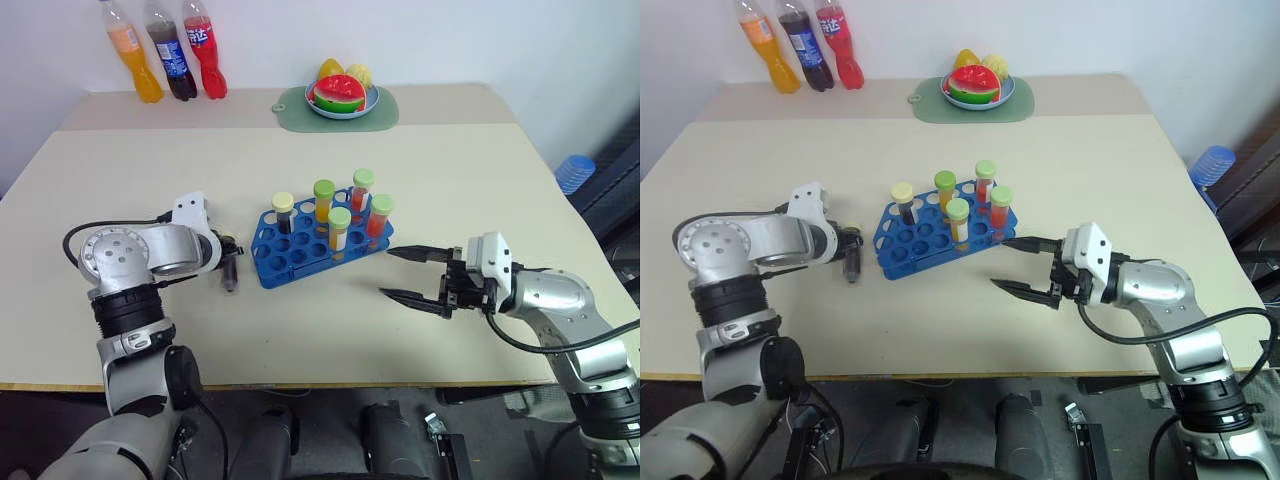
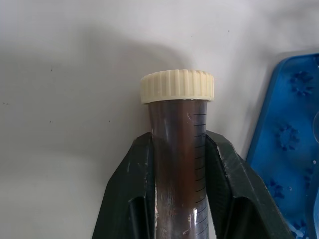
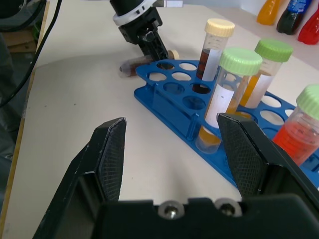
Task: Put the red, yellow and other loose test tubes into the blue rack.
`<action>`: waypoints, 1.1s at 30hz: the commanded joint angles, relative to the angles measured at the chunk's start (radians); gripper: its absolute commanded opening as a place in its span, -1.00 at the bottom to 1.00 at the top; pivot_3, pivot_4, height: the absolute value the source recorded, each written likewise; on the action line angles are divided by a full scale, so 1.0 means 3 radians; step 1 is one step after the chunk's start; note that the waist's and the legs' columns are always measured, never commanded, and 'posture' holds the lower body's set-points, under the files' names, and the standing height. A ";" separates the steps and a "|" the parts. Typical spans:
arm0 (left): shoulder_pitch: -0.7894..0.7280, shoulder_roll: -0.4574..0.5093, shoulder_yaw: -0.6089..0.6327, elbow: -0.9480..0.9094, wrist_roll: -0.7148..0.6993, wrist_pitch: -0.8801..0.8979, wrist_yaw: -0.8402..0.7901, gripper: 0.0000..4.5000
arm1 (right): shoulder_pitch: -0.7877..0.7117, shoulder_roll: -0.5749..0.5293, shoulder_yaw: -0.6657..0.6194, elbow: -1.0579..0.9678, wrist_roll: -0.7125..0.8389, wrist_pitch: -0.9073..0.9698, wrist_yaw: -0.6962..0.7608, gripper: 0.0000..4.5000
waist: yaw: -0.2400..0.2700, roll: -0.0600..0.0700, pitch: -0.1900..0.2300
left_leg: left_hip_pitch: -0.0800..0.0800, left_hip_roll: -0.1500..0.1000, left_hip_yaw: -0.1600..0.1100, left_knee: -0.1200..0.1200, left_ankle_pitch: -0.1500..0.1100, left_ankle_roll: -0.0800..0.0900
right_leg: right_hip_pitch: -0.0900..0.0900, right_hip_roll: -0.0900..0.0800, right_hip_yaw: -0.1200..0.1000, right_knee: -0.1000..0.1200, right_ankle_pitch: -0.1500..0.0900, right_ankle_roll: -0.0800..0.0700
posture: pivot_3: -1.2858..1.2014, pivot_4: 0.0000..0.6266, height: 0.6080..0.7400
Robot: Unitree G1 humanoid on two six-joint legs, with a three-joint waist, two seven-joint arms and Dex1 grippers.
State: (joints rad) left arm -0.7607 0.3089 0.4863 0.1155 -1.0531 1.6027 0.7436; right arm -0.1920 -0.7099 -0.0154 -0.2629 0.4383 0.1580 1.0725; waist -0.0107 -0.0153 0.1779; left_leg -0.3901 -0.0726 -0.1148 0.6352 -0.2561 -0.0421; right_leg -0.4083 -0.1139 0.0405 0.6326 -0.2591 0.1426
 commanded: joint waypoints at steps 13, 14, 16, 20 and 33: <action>0.1390 0.1180 0.0117 -0.2314 -0.0540 -0.1439 -0.3217 -0.66 | 0.0052 0.0031 -0.0084 0.0095 0.0024 -0.0139 0.0048 0.44 | 0.0016 -0.0003 0.0002 | -0.0003 0.0001 0.0011 -0.0003 0.0004 -0.0007 | 0.0000 -0.0005 0.0001 -0.0006 0.0000 -0.0002 | 0.03 -0.52 1.00; 0.1436 0.1192 0.0024 -0.2405 -0.0428 -0.1621 -0.3386 -0.66 | 0.0050 0.0028 -0.0091 0.0116 0.0024 -0.0141 0.0054 0.44 | 0.0017 -0.0003 0.0001 | -0.0002 0.0001 0.0012 -0.0004 0.0002 -0.0004 | 0.0002 -0.0005 0.0002 -0.0006 -0.0001 -0.0002 | 0.03 -0.52 1.00; 0.1573 0.0934 -0.0294 -0.2558 0.0115 -0.2386 -0.3671 -0.66 | 0.0031 0.0029 -0.0095 0.0196 -0.0051 -0.0180 0.0013 0.44 | 0.0025 0.0001 -0.0001 | 0.0000 0.0000 0.0013 -0.0004 -0.0005 0.0008 | 0.0005 -0.0006 0.0002 -0.0008 -0.0001 -0.0003 | 0.03 -0.52 1.00; 0.1767 0.0597 -0.0973 -0.2406 0.1205 -0.3640 -0.4096 -0.66 | 0.0016 0.0004 -0.0104 0.0269 -0.0102 -0.0229 0.0030 0.44 | 0.0045 0.0000 0.0000 | 0.0002 0.0000 0.0021 -0.0004 -0.0004 0.0006 | 0.0010 -0.0006 0.0001 -0.0013 -0.0001 -0.0003 | 0.03 -0.52 1.00; 0.1848 -0.0224 -0.1911 -0.0616 0.2833 -0.6344 -0.4493 -0.66 | 0.0203 -0.0257 -0.0359 0.0004 0.0010 -0.0017 0.0027 0.44 | 0.0077 0.0002 -0.0001 | 0.0000 0.0000 0.0019 0.0000 -0.0012 0.0021 | 0.0009 -0.0007 0.0001 -0.0015 0.0000 -0.0001 | 0.03 -0.52 1.00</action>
State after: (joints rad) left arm -0.2031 0.2522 -0.0716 -0.0914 -0.2305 -0.2259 -0.6051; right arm -0.1328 -0.7699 -0.0910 -0.2181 0.4167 0.1475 1.0836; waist 0.0124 -0.0148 0.1775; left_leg -0.3902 -0.0725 -0.1093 0.6352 -0.2596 -0.0356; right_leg -0.4057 -0.1160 0.0410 0.6283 -0.2590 0.1422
